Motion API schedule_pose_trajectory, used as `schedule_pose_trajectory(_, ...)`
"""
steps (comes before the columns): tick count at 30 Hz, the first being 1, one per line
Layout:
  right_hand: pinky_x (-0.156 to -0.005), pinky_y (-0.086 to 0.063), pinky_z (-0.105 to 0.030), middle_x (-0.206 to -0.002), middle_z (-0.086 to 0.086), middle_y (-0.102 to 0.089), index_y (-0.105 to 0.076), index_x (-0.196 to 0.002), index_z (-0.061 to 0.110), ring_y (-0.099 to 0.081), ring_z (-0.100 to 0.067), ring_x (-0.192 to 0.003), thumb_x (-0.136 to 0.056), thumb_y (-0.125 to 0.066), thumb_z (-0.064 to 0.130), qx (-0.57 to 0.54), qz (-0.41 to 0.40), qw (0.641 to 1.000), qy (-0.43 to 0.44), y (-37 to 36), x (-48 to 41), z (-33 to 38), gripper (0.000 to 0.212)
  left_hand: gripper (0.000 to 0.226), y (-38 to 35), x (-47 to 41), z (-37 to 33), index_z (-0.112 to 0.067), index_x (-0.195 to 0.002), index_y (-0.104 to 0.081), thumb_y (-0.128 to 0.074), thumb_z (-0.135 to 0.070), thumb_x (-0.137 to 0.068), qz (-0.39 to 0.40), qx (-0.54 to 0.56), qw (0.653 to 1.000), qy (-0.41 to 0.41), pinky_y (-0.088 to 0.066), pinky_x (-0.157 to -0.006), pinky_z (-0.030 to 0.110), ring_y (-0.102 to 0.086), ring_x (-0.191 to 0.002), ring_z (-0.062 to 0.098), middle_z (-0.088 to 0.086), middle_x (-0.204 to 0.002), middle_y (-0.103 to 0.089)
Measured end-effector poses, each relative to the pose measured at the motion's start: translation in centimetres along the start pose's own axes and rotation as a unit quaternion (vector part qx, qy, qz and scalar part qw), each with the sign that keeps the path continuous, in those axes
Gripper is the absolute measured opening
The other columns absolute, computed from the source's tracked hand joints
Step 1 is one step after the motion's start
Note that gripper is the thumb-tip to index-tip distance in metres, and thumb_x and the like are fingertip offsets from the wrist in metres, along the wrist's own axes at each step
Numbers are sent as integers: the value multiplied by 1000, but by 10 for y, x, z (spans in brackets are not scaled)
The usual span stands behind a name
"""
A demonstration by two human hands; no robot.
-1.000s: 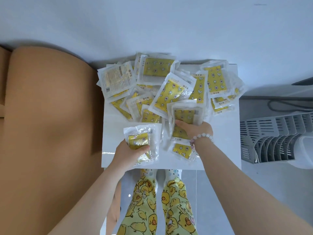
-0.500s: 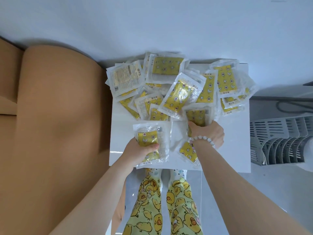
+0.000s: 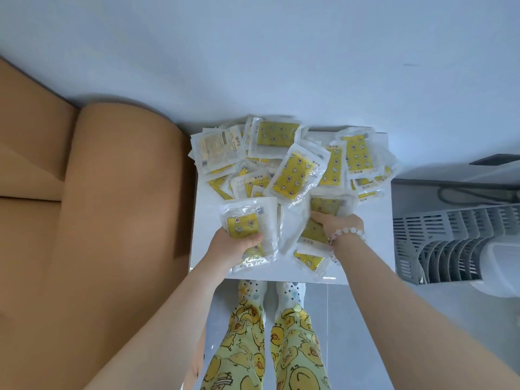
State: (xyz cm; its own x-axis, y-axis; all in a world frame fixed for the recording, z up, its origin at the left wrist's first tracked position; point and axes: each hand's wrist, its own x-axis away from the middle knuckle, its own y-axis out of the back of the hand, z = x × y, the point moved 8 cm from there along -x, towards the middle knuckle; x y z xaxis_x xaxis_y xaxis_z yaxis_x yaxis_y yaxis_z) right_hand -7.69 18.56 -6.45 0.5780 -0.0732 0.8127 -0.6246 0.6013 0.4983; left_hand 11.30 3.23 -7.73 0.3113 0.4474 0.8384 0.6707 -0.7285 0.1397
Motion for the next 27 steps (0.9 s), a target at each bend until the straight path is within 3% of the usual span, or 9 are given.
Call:
schedule_pose_trajectory(3, -72, -47, -33, -103, -15, -61, -56, -115, -1, -56, -25, -87, -77, -76, 32, -87, 34, 996, -7, 18, 22, 5, 55, 17, 2, 20, -21, -18, -90, -64, -76, -19, -78, 5, 21, 1000, 1, -41, -62, 18, -60, -79, 9, -4, -86, -67)
schedule_pose_trajectory(6, -68, -49, -30, -108, -12, -63, -56, -118, 0, -59, -25, -93, -75, -77, 33, -106, 60, 992, 8, 39, 45, 15, 58, 29, 2, 41, -45, -13, -102, -65, -77, -19, -76, 18, 31, 999, -10, -41, -67, 21, -60, -86, 11, -1, -98, -68)
schedule_pose_trajectory(8, -55, -49, -24, -107, -9, -63, -57, -114, 0, -61, -25, -89, -73, -78, 34, -107, 68, 992, 25, 53, 64, 25, 57, 30, 2, 58, -64, -12, -103, -65, -77, -18, -76, 28, 30, 999, -22, -41, -73, 23, -61, -89, 13, -1, -99, -68)
schedule_pose_trajectory(10, -44, -42, -24, -105, -9, -59, -55, -112, 4, -58, -23, -85, -75, -78, 35, -112, 66, 990, 45, 70, 86, 34, 54, 35, 3, 76, -84, -13, -103, -66, -81, -22, -72, 41, 18, 998, -36, -43, -86, 27, -61, -97, 15, -1, -100, -69)
schedule_pose_trajectory(13, -45, -36, -24, -101, -8, -55, -52, -110, 10, -54, -21, -80, -76, -76, 40, -123, 54, 989, 68, 104, 115, 39, 52, 42, -5, 107, -116, -17, -101, -67, -85, -27, -65, 82, -29, 995, -58, -39, -105, 38, -60, -109, 19, -1, -107, -70)
schedule_pose_trajectory(17, -55, -51, -28, -104, -9, -62, -55, -107, 6, -60, -24, -92, -71, -79, 40, -158, 30, 986, 53, 153, 136, 25, 55, 47, -29, 140, -160, -14, -94, -70, -89, -29, -54, 118, -60, 987, -93, -43, -103, 46, -63, -106, 25, 4, -102, -72)
schedule_pose_trajectory(21, -83, -56, -46, -105, -11, -69, -63, -112, 6, -67, -28, -95, -49, -88, 44, -225, 18, 973, 45, 197, 138, 10, 78, 8, -67, 164, -201, -15, -77, -69, -77, -11, -76, 154, -81, 976, -131, -50, -93, 48, -68, -84, 26, 1, -76, -74)
schedule_pose_trajectory(25, -85, -56, -45, -95, -9, -73, -68, -105, 8, -69, -28, -89, -62, -86, 34, -312, 3, 949, 41, 224, 157, -9, 53, 9, -109, 182, -220, -10, -77, -72, -79, -17, -75, 206, -147, 956, -146, -49, -94, 51, -66, -94, 34, 18, -100, -71)
schedule_pose_trajectory(27, -80, -57, -42, -91, -8, -73, -68, -103, 8, -70, -26, -83, -67, -83, 31, -362, -23, 931, 35, 236, 170, -25, 45, 13, -131, 189, -223, -9, -83, -71, -77, -18, -76, 233, -198, 940, -151, -52, -92, 46, -66, -88, 30, 15, -96, -71)
